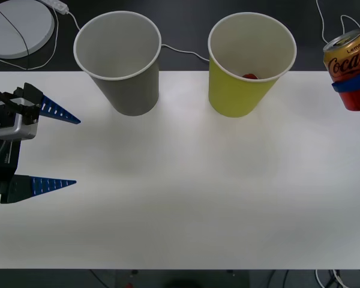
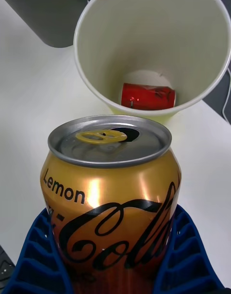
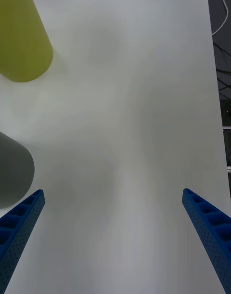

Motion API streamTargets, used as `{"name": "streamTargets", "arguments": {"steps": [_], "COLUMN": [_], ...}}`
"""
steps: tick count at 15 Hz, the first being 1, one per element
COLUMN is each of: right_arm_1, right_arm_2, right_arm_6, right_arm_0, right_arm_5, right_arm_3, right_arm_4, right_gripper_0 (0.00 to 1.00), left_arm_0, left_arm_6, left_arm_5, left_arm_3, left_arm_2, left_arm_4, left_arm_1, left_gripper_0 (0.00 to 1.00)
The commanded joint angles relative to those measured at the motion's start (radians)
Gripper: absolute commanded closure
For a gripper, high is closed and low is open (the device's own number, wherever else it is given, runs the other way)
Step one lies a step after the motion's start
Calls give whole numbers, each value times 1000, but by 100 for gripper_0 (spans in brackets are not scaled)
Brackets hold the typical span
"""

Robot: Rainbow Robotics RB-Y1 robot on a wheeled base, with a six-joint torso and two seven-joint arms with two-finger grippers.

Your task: Put the can into the green bin and the plastic bottle into the gray bin

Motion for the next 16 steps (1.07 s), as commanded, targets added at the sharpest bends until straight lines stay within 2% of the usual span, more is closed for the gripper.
{"name": "streamTargets", "arguments": {"steps": [1, 4, 9, 16], "right_arm_1": [-4, 0, 92, 269], "right_arm_2": [110, 254, 480, 627], "right_arm_6": [-2, -1, -1, 16], "right_arm_0": [-124, -276, -535, -728], "right_arm_5": [0, 0, 0, 0], "right_arm_3": [8, 52, 226, 506], "right_arm_4": [64, 119, 207, 371], "right_gripper_0": [100, 100, 100, 100], "left_arm_0": [0, 0, 0, 0], "left_arm_6": [0, 0, 0, 0], "left_arm_5": [0, 0, 0, 0], "left_arm_3": [0, 0, 0, 0], "left_arm_2": [0, 0, 0, 0], "left_arm_4": [0, 0, 0, 0], "left_arm_1": [0, 0, 0, 0], "left_gripper_0": [0, 0, 0, 0]}}
